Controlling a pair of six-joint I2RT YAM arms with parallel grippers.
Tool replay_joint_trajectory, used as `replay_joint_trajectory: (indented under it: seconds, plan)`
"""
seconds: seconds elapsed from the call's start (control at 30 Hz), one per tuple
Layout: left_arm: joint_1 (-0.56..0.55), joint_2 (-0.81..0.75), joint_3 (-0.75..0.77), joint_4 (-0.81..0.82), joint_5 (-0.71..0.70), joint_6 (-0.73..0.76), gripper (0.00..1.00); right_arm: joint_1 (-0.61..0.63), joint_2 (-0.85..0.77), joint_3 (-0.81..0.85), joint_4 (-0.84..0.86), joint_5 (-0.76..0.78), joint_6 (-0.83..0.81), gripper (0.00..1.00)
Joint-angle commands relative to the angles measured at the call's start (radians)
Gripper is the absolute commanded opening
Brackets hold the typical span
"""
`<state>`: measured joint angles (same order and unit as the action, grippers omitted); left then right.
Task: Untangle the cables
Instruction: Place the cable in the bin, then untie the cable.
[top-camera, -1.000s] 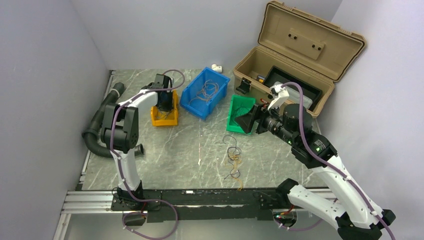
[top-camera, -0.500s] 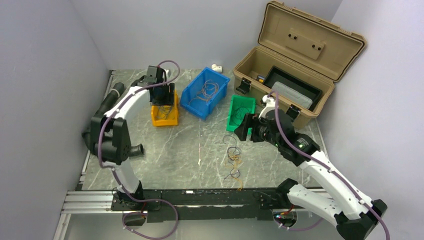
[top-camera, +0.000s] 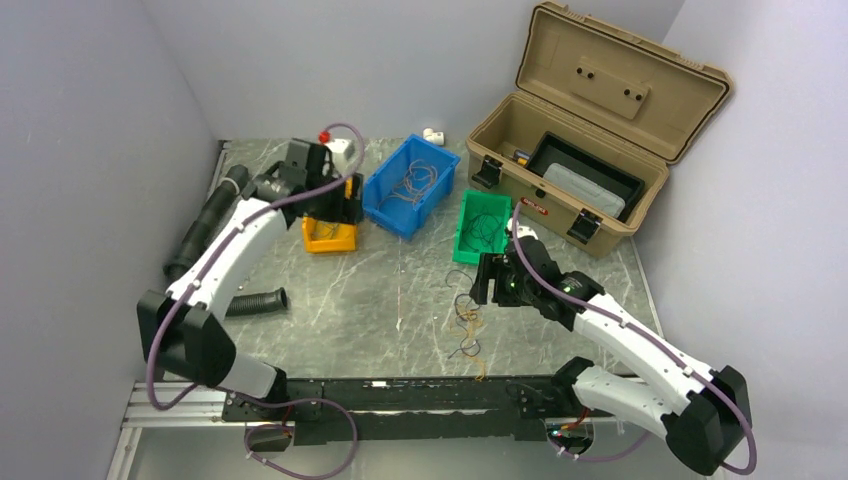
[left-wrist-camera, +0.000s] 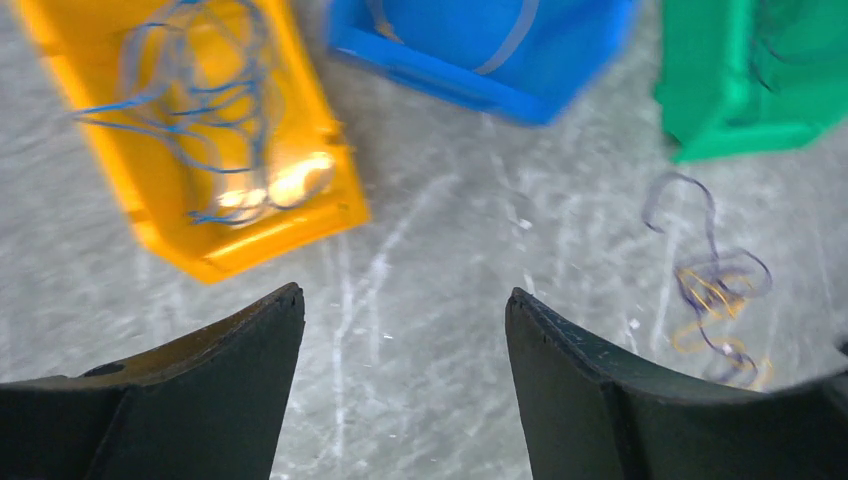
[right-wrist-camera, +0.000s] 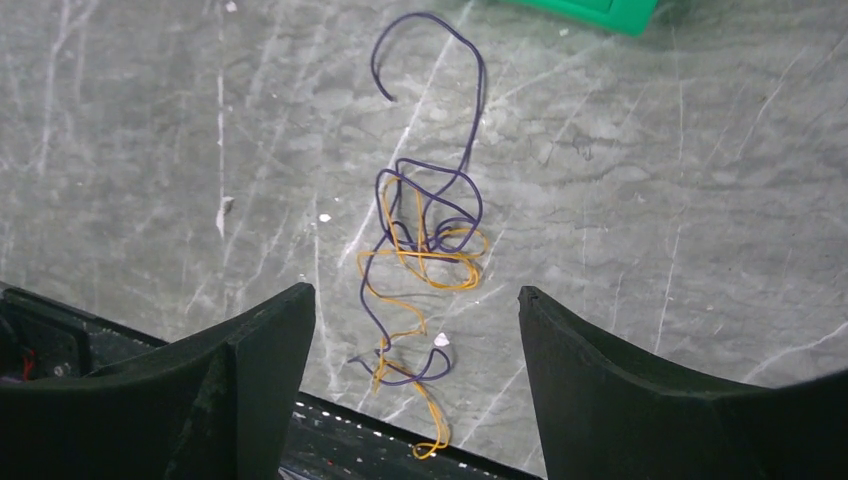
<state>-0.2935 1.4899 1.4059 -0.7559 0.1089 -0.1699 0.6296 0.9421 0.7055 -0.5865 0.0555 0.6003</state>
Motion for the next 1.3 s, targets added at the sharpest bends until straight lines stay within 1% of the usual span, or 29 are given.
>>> replay_joint_trajectory:
  seconds: [0.0,0.07,0.13,0.2,0.3,0.47,0.53,0.6,0.67,0.7,0.8,0.97,1.0,1.07,1.13,1.2,1.27]
  plan:
    - [-0.173,-0.141,-0.128,0.133,0.084,-0.032,0.78,-0.002,0.023,-0.050,0.063,-0.009,0.043,0.74]
    - [-0.247,-0.195,-0.253,0.264,0.116,-0.095,0.80,-0.003,0.022,-0.077,0.094,-0.044,0.052,0.69]
    - [-0.307,-0.228,-0.344,0.387,0.144,-0.152,0.80,-0.002,0.024,-0.101,0.123,-0.083,0.064,0.65]
    - [-0.354,-0.232,-0.402,0.481,0.158,-0.190,0.81,-0.001,0.030,-0.128,0.145,-0.127,0.080,0.63]
    - [-0.419,-0.185,-0.423,0.552,0.148,-0.201,0.81,0.012,0.027,-0.184,0.196,-0.195,0.111,0.64]
    - [-0.489,-0.081,-0.411,0.638,0.158,-0.189,0.81,0.050,0.028,-0.238,0.248,-0.199,0.165,0.65]
    - [-0.498,-0.042,-0.393,0.647,0.158,-0.186,0.81,0.061,0.033,-0.247,0.266,-0.195,0.179,0.62]
    - [-0.502,-0.007,-0.375,0.651,0.166,-0.182,0.81,0.068,0.043,-0.257,0.295,-0.196,0.187,0.57]
    - [-0.507,0.022,-0.358,0.663,0.183,-0.180,0.81,0.072,0.063,-0.257,0.302,-0.196,0.185,0.50]
    - [-0.511,0.036,-0.352,0.668,0.193,-0.178,0.81,0.071,0.071,-0.252,0.298,-0.192,0.180,0.43]
    - [-0.525,0.091,-0.324,0.669,0.208,-0.164,0.81,0.072,0.078,-0.230,0.279,-0.180,0.161,0.32]
    - [-0.551,0.208,-0.242,0.649,0.257,-0.143,0.80,0.072,0.072,-0.201,0.237,-0.159,0.136,0.28]
    - [-0.559,0.235,-0.217,0.635,0.259,-0.138,0.80,0.072,0.072,-0.200,0.232,-0.158,0.134,0.24]
    - [-0.579,0.285,-0.168,0.598,0.250,-0.121,0.79,0.072,0.062,-0.197,0.222,-0.156,0.137,0.12]
    - [-0.594,0.329,-0.122,0.565,0.242,-0.110,0.79,0.073,0.034,-0.192,0.197,-0.139,0.144,0.02]
    - [-0.603,0.364,-0.099,0.552,0.246,-0.111,0.78,0.072,0.002,-0.185,0.167,-0.117,0.149,0.00]
    - [-0.608,0.391,-0.086,0.549,0.251,-0.119,0.79,0.071,-0.028,-0.181,0.145,-0.107,0.150,0.00]
